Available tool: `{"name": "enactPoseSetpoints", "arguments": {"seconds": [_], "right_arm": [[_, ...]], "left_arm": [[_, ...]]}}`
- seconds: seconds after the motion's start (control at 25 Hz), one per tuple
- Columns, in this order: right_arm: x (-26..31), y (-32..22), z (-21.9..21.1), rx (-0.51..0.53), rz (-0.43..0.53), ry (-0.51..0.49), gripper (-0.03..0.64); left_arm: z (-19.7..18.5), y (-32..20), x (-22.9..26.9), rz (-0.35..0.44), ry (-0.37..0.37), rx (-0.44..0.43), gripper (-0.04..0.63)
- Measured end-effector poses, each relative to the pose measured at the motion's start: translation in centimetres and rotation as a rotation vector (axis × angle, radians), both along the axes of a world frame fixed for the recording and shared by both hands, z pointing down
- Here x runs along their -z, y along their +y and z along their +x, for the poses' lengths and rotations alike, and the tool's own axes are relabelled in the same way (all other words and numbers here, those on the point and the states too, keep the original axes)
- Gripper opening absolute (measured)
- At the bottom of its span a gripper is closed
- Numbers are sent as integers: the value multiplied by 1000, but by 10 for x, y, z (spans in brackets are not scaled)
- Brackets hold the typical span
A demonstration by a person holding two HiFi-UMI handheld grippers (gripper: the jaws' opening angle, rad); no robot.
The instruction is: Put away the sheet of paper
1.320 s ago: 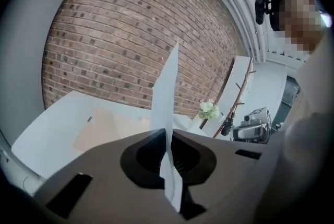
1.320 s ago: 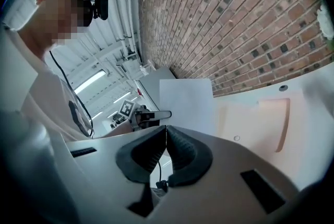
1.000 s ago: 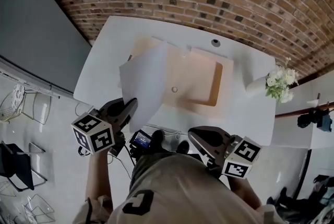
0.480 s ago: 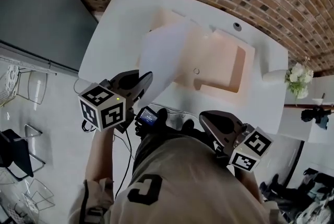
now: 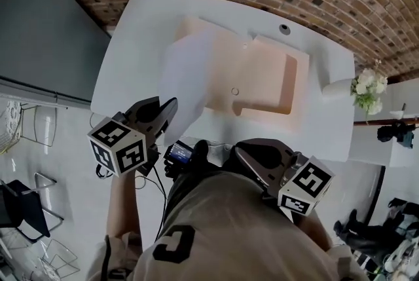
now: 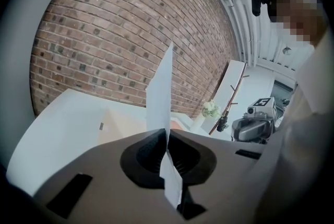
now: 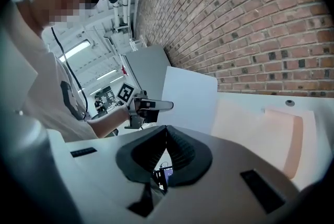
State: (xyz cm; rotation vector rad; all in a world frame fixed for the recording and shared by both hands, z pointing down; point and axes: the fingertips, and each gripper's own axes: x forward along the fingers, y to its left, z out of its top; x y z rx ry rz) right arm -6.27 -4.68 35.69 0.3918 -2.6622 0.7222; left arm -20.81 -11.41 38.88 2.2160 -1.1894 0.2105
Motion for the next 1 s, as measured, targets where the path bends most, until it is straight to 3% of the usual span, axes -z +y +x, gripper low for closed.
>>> {"name": "enactPoseSetpoints", "arguments": {"seconds": [0.16, 0.32, 0.56, 0.76, 1.0], "right_arm": [[0, -6, 19, -19, 4, -6, 23], [-5, -13, 37, -46, -27, -9, 23], [-6, -19, 56, -67, -44, -22, 23], [-10, -22, 65, -68, -58, -16, 23], [-17, -24, 70, -75, -80, -21, 23]], "left_arm": [[14, -9, 4, 2, -21, -11, 14], [21, -22, 14, 1, 64, 21, 14], [33, -35, 20, -8, 72, 11, 14], [37, -43, 18, -13, 54, 9, 14], [37, -48, 7, -23, -18, 16, 14]]}}
